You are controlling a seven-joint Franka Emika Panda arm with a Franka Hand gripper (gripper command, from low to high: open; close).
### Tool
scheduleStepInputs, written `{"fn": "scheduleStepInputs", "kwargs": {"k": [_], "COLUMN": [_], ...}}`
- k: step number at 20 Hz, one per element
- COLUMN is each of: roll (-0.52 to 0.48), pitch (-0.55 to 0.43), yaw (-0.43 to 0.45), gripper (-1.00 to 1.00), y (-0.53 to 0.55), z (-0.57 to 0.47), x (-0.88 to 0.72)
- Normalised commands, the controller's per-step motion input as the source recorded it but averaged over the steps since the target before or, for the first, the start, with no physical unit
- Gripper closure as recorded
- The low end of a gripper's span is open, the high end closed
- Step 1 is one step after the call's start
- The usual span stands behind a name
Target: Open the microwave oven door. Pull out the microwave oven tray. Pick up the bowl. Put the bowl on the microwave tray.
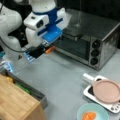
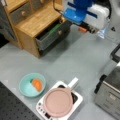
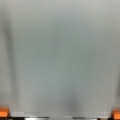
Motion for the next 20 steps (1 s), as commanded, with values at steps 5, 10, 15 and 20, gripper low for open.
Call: {"fn": "scheduleStepInputs", "kwargs": {"k": [5, 10, 15, 20], "roll": [0.028, 0.064, 0.071, 0.129], "pitch": [0.177, 0.219, 0.227, 0.230], "yaw": [0.144, 0.100, 0.090, 0.052], "gripper": [-1.00, -1.00, -1.00, -1.00], "y": [0.01, 0.07, 0.10, 0.24], "z": [0.01, 0.12, 0.25, 0.26], "x": [0.01, 0.07, 0.13, 0.11]}}
